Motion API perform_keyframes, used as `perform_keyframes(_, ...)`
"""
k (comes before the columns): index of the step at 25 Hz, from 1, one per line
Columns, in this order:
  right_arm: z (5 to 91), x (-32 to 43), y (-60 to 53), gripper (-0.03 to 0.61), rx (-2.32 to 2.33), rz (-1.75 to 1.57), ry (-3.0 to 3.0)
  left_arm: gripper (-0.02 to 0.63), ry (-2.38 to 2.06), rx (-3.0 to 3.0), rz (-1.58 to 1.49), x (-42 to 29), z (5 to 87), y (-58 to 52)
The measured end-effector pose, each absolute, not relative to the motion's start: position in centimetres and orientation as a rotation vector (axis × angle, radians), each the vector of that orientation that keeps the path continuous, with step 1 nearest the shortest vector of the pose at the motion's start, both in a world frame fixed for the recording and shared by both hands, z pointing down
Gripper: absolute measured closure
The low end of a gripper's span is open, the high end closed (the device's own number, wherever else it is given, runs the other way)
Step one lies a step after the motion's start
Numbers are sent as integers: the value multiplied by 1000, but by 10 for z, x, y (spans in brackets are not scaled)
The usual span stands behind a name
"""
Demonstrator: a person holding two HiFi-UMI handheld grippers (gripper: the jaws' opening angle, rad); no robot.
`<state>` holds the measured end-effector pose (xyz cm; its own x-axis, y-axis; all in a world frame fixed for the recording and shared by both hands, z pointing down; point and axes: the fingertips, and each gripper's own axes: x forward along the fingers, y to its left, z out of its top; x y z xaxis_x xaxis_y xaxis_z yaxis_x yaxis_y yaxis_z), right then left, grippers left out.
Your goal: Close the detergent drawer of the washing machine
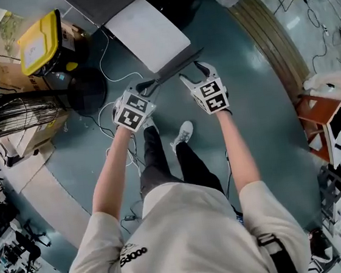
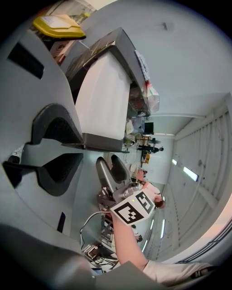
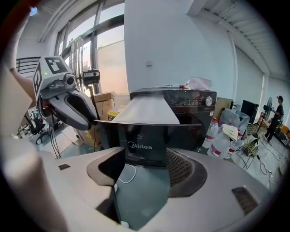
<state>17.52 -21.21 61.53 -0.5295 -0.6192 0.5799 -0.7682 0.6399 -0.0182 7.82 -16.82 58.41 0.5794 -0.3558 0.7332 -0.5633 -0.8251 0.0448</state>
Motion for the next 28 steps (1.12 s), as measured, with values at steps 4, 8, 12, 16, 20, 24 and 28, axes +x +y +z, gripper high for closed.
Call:
perform_keyframes(4,620,169,-217,331,1098,361,-2323,540,-781,2524,1059,77,591,-170)
perform_keyframes(8,617,166,-221,331,1141,388,-2330,552,-800,2518,1008,78,589,-174)
perform_keyframes(12,613,167,-222,330,1189,464,-2335,560,-798,2512,986,79,587,-174)
perform_keyframes(16,612,166,-225,328,1205,465,-2335,561,-801,2507,973,79,585,-176)
perform_keyframes(20,612,166,-225,327,1195,466,-2331,561,-778,2509,989,79,584,-176)
perform_keyframes(24,609,167,-229,327,1205,447,-2331,565,-769,2527,1007,79,584,-181)
perform_keyframes(28,605,164,-238,327,1201,415,-2332,566,-775,2534,1014,77,580,-189)
